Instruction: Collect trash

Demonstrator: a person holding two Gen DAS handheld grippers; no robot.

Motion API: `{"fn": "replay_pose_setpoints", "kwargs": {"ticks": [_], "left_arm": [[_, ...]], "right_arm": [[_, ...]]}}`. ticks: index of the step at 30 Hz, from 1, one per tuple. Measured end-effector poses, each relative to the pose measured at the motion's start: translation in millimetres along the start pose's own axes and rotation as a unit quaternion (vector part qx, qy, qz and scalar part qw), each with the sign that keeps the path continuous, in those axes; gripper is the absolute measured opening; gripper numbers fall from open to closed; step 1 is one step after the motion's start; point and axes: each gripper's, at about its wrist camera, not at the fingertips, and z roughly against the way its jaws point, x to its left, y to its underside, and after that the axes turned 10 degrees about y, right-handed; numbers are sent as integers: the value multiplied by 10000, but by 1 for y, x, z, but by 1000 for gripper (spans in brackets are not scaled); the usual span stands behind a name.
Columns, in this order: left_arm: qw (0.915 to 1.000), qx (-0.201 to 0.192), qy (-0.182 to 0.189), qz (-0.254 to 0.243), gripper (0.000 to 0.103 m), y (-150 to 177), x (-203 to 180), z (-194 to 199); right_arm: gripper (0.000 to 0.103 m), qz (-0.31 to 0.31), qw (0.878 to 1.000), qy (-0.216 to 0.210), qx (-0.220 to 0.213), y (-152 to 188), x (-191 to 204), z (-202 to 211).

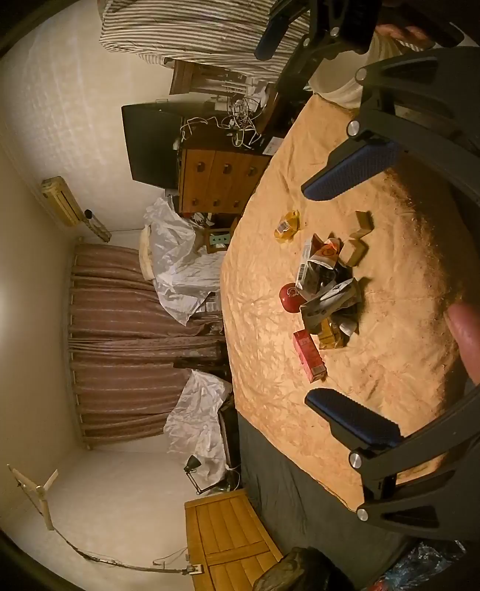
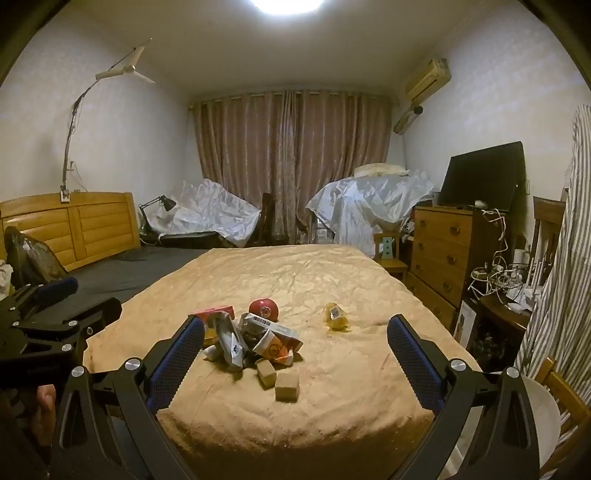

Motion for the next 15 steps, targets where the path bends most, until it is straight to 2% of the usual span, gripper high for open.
{"fn": "replay_pose_setpoints", "kwargs": {"ticks": [15], "left_arm": [[10000,-12,-5,-5,98,-1,-3,-1]], "right_arm": [[99,4,10000,-7,31,0,0,-2]]}}
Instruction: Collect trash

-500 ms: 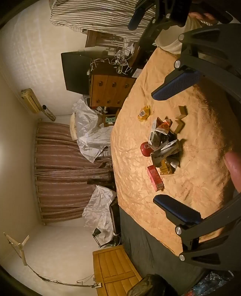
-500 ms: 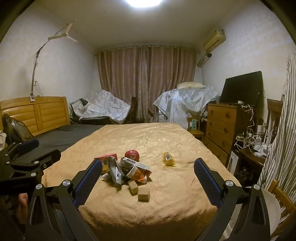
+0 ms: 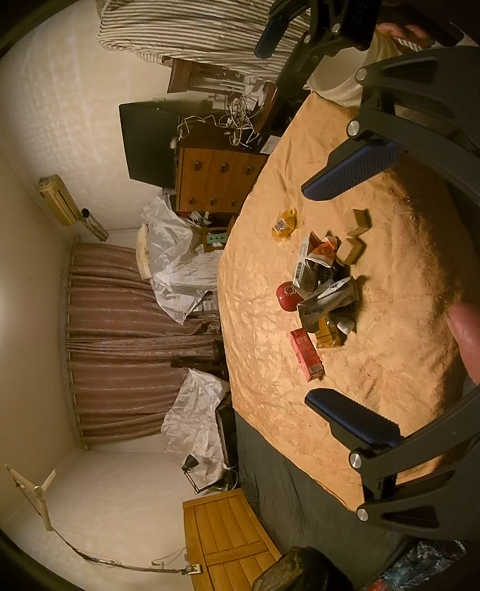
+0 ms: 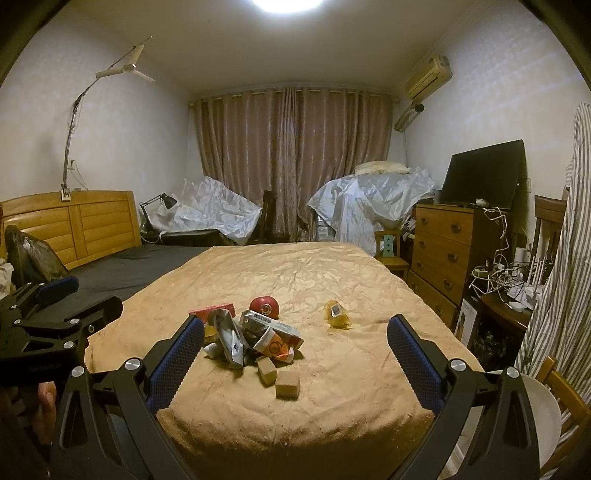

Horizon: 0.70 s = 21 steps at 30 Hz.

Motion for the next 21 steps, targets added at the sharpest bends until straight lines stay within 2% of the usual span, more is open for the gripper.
{"fn": "replay_pose_setpoints", "kwargs": {"ticks": [21], "left_arm": [[10000,18,5,1,98,5,4,-3]], "right_arm": [[99,15,10000,7,19,1,1,-2]]}}
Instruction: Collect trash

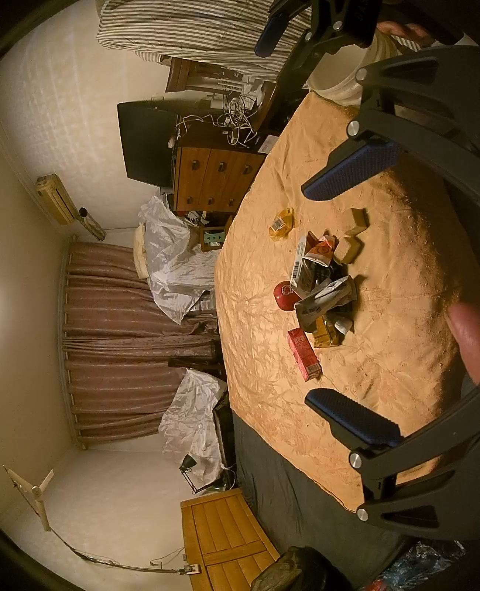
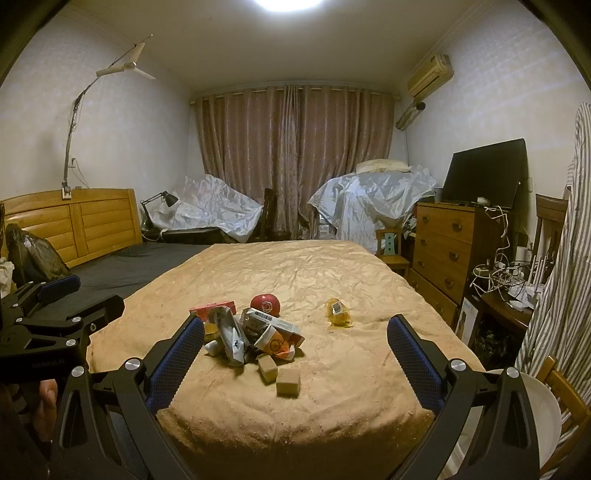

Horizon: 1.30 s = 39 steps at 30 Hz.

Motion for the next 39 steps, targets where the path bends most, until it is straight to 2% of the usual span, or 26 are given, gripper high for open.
{"fn": "replay_pose_setpoints", "kwargs": {"ticks": [22,24,27,31,33,35,36,37,39], "left_arm": [[10000,2,-12,-7,98,-1,0,0],[10000,20,-13,-22,98,7,3,-4],[9997,235,-48,-32,98,21,15,-19],[9963,838,-181,-6,98,47,39,-51],[9892,1445,-256,-12,98,62,54,-66],[9761,2143,-357,-33,98,79,72,-84],[9778,2067,-347,-22,98,83,78,-90],[9749,2209,-281,17,98,90,87,-100],[9717,2315,-22,458,98,106,97,-123]], "right_arm": [[99,10,10000,-9,42,2,1,-3],[99,29,10000,-20,73,8,3,-4],[99,109,9997,-113,186,24,9,-14],[99,174,9979,-330,537,42,16,-41],[99,222,9951,-517,814,53,21,-65],[97,226,9905,-733,1142,64,26,-92],[91,214,9866,-877,1361,74,30,-110],[86,224,9837,-931,1525,80,32,-125],[70,234,9776,-972,1855,91,35,-157]]}}
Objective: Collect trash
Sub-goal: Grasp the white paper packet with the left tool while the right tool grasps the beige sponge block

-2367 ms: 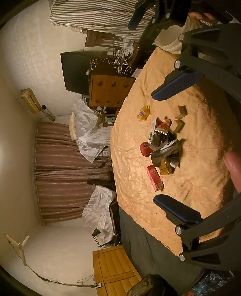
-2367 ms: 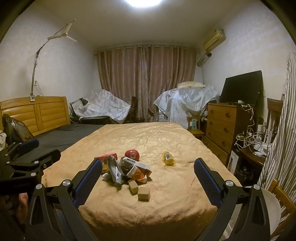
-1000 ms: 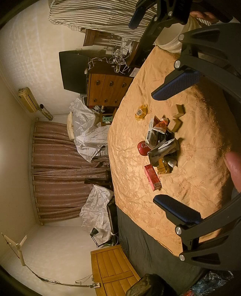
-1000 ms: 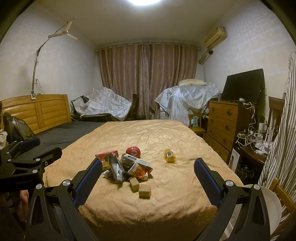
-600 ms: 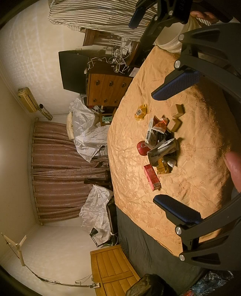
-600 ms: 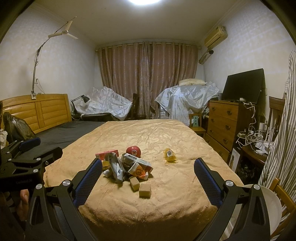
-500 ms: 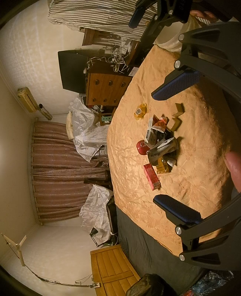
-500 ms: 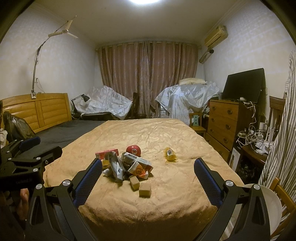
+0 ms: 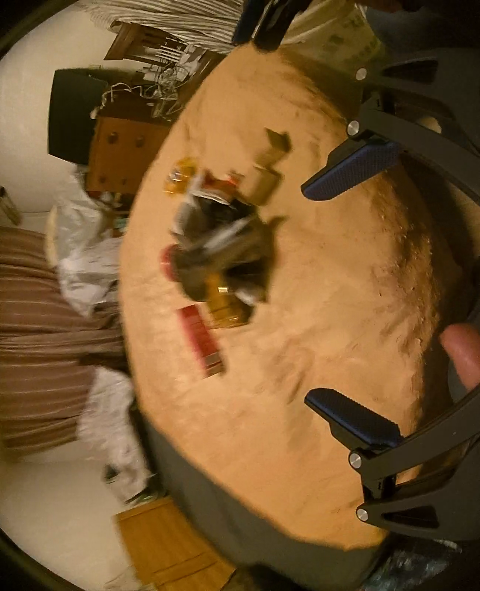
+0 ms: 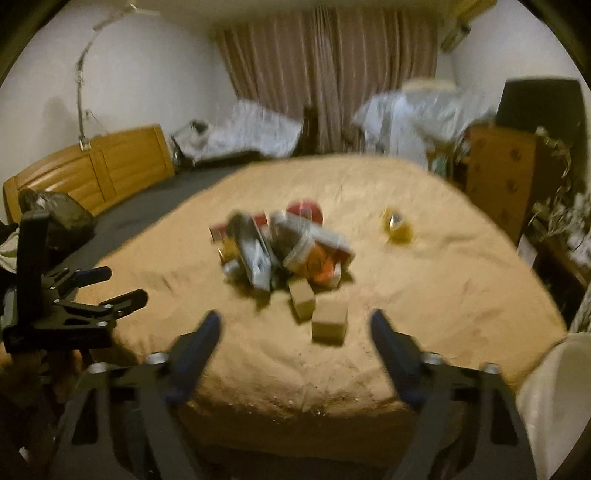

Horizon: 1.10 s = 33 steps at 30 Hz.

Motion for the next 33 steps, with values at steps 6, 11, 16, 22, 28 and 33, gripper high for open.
{"fn": "replay_pose_setpoints", "kwargs": {"ticks": [6,11,16,22,28,33], "left_arm": [[9968,243,440,623,98,-12,25,-61],[9960,303,725,432,95,-32,1,-86],[9921,260,891,839,93,-48,8,-112],[9864,115,1090,1227,92,-77,8,-143],[9864,201,1100,1204,54,-88,1,-170],[9877,-6,1012,1188,36,-86,4,-156]], "right_arm": [[69,33,9965,-27,833,-4,-7,-102],[69,113,9917,64,1282,1,-3,-161],[51,167,9906,169,1349,5,-4,-186],[45,31,9913,39,1312,3,-14,-186],[43,-21,9924,11,1234,6,-16,-178],[41,-76,9947,87,1023,5,-20,-164]]}}
